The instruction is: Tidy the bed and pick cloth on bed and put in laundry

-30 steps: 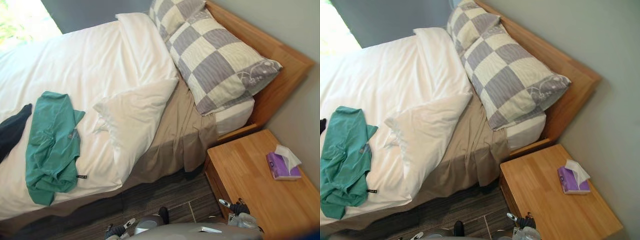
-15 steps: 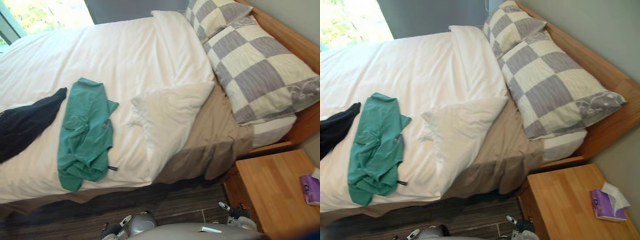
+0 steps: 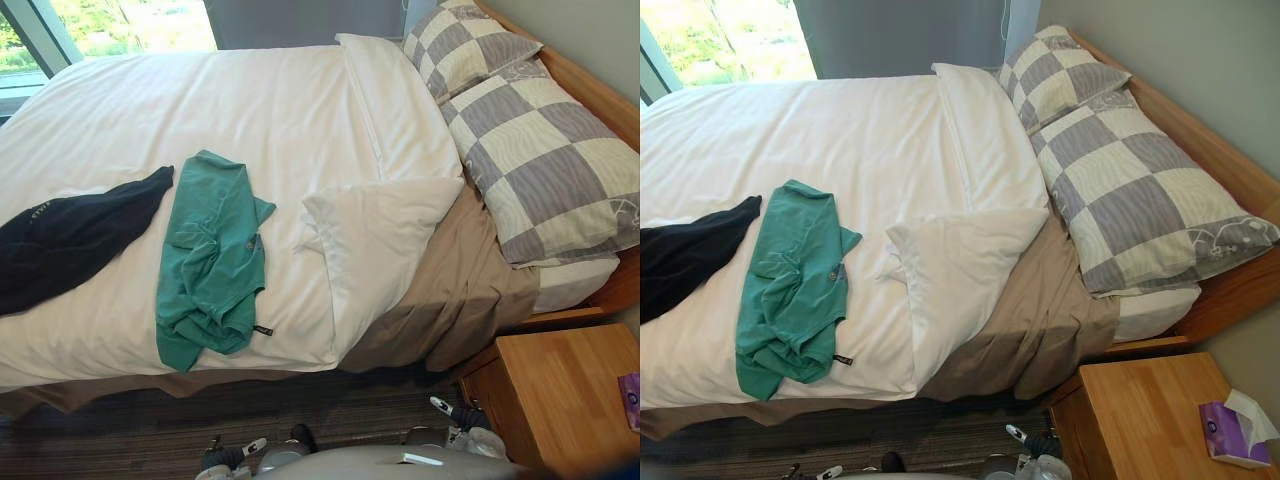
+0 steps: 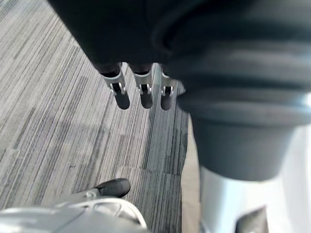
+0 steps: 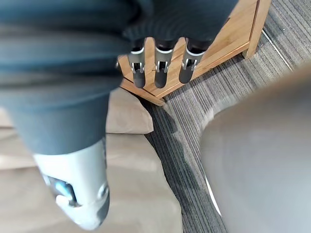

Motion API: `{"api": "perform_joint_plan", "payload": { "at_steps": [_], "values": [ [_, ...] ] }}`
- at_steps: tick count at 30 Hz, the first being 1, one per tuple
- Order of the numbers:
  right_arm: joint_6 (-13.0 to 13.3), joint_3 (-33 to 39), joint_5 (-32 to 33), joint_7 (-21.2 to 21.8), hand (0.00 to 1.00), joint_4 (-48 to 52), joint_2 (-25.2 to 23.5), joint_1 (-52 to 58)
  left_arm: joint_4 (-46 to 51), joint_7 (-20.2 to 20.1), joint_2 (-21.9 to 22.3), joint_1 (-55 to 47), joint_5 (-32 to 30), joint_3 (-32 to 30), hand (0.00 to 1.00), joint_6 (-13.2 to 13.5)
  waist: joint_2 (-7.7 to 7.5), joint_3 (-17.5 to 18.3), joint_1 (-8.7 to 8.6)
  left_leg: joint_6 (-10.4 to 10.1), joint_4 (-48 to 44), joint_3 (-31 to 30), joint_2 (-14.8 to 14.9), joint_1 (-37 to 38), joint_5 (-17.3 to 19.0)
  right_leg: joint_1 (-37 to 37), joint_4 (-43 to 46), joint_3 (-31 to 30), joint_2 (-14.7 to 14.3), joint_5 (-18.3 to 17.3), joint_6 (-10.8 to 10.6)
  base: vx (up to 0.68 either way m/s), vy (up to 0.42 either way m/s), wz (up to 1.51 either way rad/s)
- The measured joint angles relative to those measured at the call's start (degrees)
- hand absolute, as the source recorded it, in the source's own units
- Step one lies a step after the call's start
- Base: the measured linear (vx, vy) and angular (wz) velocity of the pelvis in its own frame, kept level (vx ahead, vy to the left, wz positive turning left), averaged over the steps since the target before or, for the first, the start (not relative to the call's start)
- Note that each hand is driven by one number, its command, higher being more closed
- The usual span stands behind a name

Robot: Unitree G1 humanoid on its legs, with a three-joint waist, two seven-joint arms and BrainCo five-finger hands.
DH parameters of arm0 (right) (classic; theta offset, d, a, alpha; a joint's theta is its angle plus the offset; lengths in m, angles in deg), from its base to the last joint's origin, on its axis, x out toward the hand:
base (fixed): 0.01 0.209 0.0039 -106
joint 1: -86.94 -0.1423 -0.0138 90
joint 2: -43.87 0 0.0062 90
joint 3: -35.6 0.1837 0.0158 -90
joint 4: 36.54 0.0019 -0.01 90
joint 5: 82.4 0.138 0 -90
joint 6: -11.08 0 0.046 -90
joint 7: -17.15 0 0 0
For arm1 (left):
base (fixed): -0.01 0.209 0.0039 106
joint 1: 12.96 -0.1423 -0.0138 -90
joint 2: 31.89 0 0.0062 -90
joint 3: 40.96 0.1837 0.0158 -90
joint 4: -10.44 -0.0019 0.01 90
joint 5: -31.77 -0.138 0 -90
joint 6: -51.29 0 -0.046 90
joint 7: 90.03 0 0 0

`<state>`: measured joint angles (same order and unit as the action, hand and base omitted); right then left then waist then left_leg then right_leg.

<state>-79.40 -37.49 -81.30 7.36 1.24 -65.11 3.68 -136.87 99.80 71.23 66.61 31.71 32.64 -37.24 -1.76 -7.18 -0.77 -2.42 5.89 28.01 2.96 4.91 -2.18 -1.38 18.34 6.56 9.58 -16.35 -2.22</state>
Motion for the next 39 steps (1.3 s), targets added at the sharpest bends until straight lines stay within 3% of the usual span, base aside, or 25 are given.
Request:
{"api": "perform_joint_plan", "payload": {
  "at_steps": [3,8,11,14,19,22,25,29,33,39],
  "values": [
    [0.2,0.9,1.9,-0.4,0.00,0.7,0.6,0.0,-0.2,-0.1,1.3,0.1,-1.3,-2.1,0.00,-0.1,1.28,-0.6,-1.36,-0.3,0.0,-0.1,0.8,0.4,-0.9,-1.0,-1.6,0.5,-0.9,-0.2,0.2,0.08,-0.121,-0.01],
    [0.2,5.1,4.6,-0.8,0.00,0.7,-0.9,1.3,-0.2,-0.8,1.5,-0.3,-1.0,-4.7,0.00,-0.1,0.28,-0.4,-0.34,-0.9,0.1,0.7,1.4,2.4,-0.5,-4.7,-4.5,0.4,-1.7,0.2,-0.1,0.10,-0.060,-0.01],
    [0.1,7.8,7.1,-1.5,0.00,2.1,-1.0,2.5,-0.1,-0.8,2.1,-0.2,-1.0,-6.8,0.00,-0.1,0.42,-0.3,0.34,-1.2,0.1,1.4,2.0,3.1,-0.2,-5.2,-5.8,-0.1,-2.4,1.9,-0.2,0.08,0.003,-0.11],
    [-0.3,10.1,9.3,-2.0,0.00,10.3,-0.1,4.9,0.5,-0.8,2.3,-0.2,-0.9,-9.1,0.00,-0.4,0.19,-0.5,0.15,-1.2,0.1,1.6,2.6,3.0,-0.2,-5.2,-6.3,-0.1,-2.9,3.5,-0.4,0.01,0.003,-0.01],
    [-0.1,14.9,8.6,-3.7,0.00,34.3,8.8,7.1,4.4,-1.2,2.6,-1.9,-1.1,-8.7,0.00,-0.7,-0.06,-0.5,-1.18,-1.4,0.1,1.4,2.8,2.1,1.0,-4.8,-6.7,-0.2,-3.0,4.3,-0.2,-0.06,0.012,0.00],
    [1.7,16.6,3.9,-4.7,0.00,47.4,14.3,6.9,4.4,-1.2,2.5,-2.6,-1.1,-7.3,0.00,-0.5,0.00,-0.1,-1.68,-1.3,0.1,1.4,2.8,1.1,1.0,-4.6,-8.3,-0.5,-3.1,4.3,-0.1,-0.06,-0.007,-0.05],
    [2.2,16.5,0.9,-5.2,0.00,53.2,16.1,6.1,4.4,-1.3,2.0,-2.8,-1.2,-5.8,0.00,-0.4,0.14,0.4,-2.01,-1.2,0.1,1.2,2.9,-0.2,0.4,-3.6,-9.2,-0.7,-3.4,4.3,-0.1,-0.02,-0.008,-0.01],
    [2.3,15.0,-3.9,-6.0,0.00,53.3,18.2,2.0,4.1,-2.0,0.9,-3.9,-1.6,-1.9,0.00,0.0,1.09,1.0,-2.97,-0.8,0.1,-0.8,2.5,-1.1,-0.9,-3.7,-9.6,0.0,-3.4,4.3,-0.1,0.00,-0.011,0.18],
    [2.3,7.7,-7.6,-5.8,0.00,51.0,23.7,-3.3,2.0,-2.4,-0.9,-3.6,-1.8,2.9,0.00,0.2,1.59,1.3,-3.11,-0.1,0.1,-3.1,1.6,-2.2,-1.7,-3.5,-10.1,1.1,-3.0,4.3,-0.1,0.00,0.017,0.25],
    [2.8,-2.3,-11.8,-4.5,0.00,49.8,30.9,-12.2,1.8,-2.4,-2.3,-3.4,-1.8,5.2,0.00,0.4,1.83,0.3,-2.76,1.1,0.1,-6.5,0.0,-4.5,-2.8,-3.1,-10.7,3.6,-2.4,4.3,-0.1,-0.04,0.030,0.29]
  ]
}}
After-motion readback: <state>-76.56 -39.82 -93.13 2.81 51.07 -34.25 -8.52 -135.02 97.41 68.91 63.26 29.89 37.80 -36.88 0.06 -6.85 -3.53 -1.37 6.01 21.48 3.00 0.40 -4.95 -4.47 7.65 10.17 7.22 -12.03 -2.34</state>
